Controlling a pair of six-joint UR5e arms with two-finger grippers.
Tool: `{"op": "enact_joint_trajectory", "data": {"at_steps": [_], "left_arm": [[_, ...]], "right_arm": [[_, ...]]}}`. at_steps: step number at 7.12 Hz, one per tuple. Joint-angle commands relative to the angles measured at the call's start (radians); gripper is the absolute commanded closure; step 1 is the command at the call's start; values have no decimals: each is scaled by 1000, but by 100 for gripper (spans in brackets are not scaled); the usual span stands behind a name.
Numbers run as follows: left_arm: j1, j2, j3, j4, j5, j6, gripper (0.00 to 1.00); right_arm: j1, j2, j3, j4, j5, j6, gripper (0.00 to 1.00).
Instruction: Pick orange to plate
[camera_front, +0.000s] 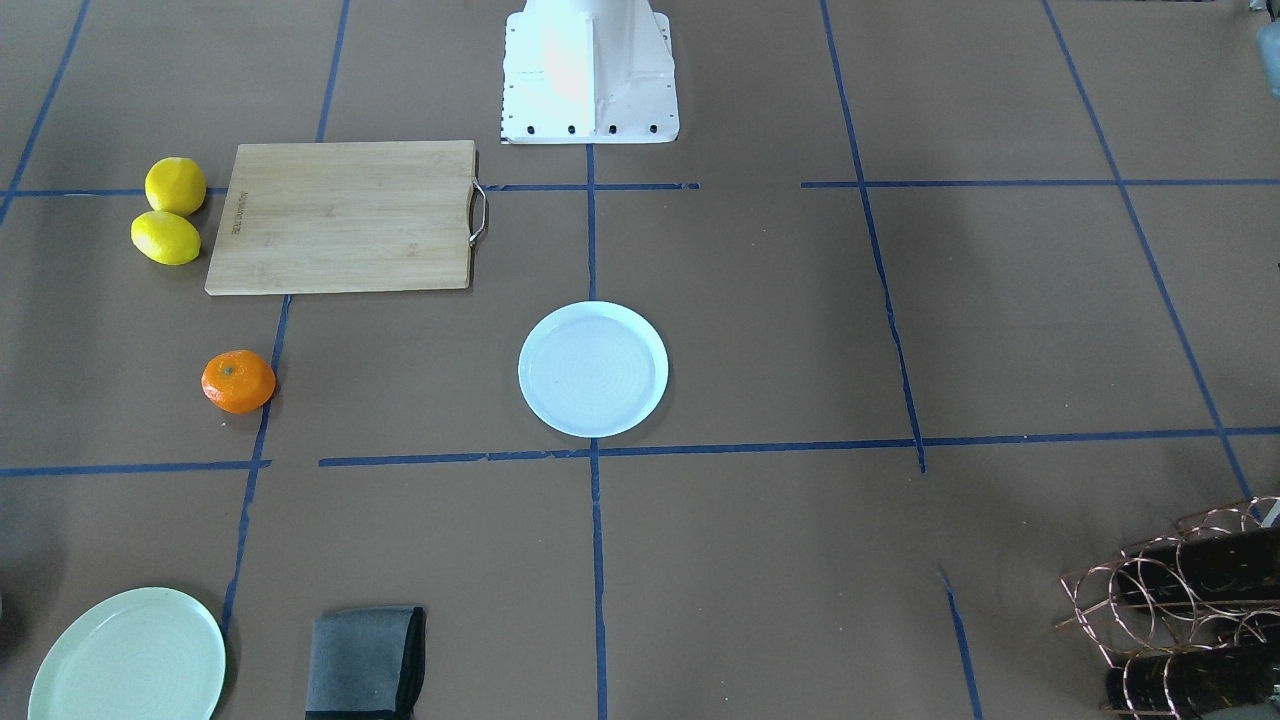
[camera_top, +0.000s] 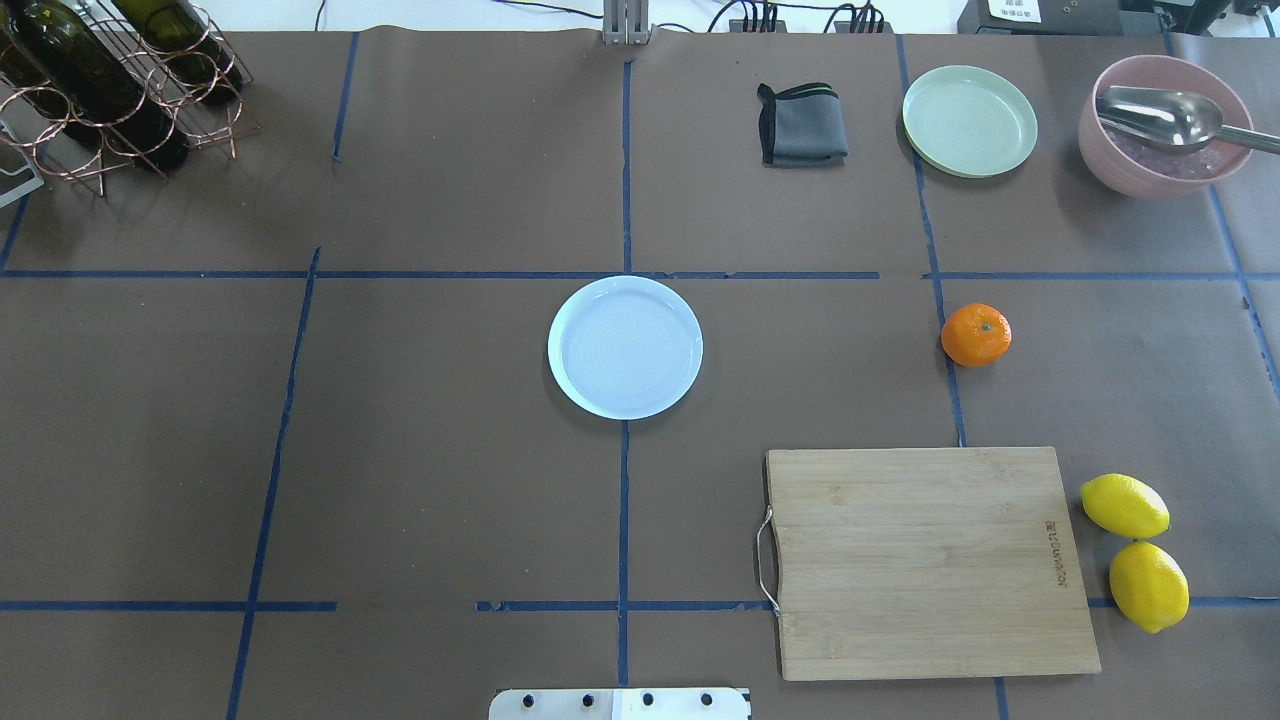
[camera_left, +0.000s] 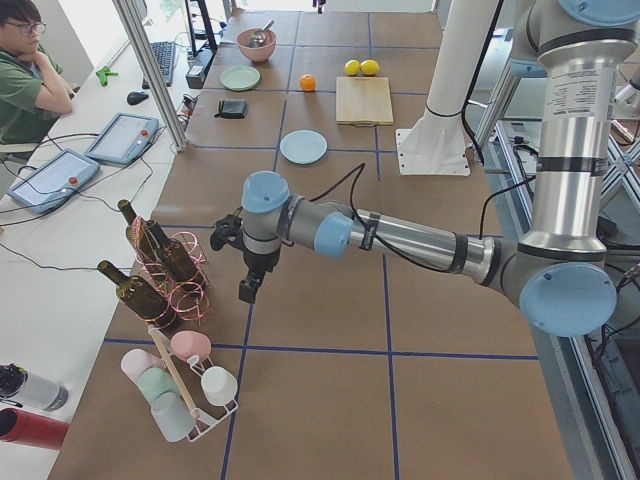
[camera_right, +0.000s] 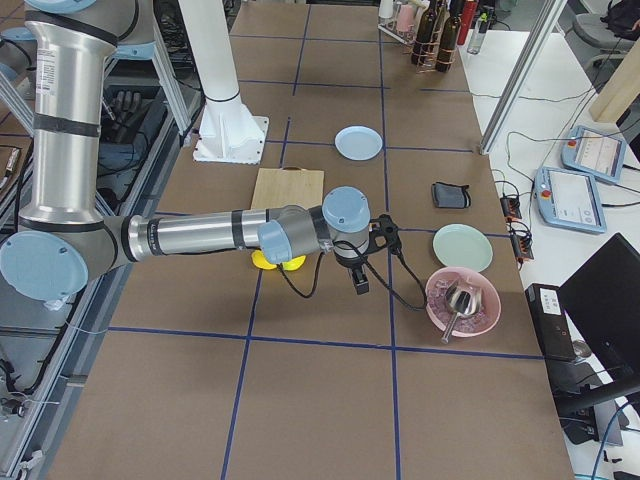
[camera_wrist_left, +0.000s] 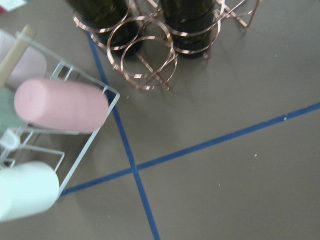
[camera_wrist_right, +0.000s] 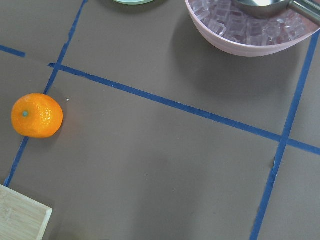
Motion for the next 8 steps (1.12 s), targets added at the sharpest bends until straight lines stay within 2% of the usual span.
{"op": "enact_joint_trajectory", "data": {"at_steps": [1,3,4,5,7,8], "left_arm": [[-35,101,-9,10,-40,94,0],[-36,103,28,12,-27,106,0],[-36,98,29,10,-29,104,0],[-36,95,22,10,-29,104,0],[-36,103,10,9,-30,104,0],[-36,103,11,6,-30,106,0]], "right_arm": [[0,2,1,1,0,3,0],[-11,20,1,0,0,6,0],[-52,50,1,0,-3,76,0],[-128,86,3,24,-15,227,0],[-321,112,1,172,-217,494,0],[-428,168,-2,191,-306,635,0]]}}
